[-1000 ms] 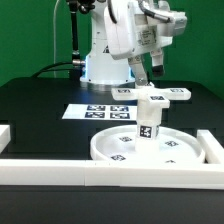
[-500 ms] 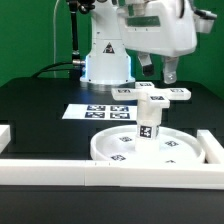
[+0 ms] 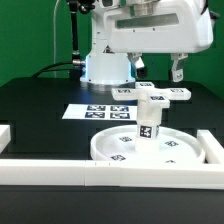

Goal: Assemble round table

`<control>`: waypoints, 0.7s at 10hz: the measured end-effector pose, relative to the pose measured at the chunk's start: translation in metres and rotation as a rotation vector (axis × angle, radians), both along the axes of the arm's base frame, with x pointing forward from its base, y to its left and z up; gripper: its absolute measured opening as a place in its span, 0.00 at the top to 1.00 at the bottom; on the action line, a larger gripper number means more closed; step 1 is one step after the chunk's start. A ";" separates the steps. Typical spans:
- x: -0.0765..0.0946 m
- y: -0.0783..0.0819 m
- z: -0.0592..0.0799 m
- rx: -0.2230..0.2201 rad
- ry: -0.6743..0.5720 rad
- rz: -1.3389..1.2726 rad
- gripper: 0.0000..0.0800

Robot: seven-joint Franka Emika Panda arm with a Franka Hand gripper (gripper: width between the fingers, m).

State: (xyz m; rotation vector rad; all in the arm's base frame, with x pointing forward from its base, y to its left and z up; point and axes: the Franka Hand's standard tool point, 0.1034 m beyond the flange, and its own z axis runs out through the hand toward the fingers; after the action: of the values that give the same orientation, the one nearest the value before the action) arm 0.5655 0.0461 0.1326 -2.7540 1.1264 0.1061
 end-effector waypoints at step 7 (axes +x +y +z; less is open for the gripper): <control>0.000 0.000 0.003 -0.019 -0.053 0.592 0.19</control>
Offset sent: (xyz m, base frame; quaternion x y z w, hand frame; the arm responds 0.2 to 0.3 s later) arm 0.0000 0.0000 0.0000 0.0000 0.0000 -0.1938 0.9810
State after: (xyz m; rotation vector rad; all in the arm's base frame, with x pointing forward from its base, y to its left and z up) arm 0.5657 0.0459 0.1356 -2.9893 0.2710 0.0907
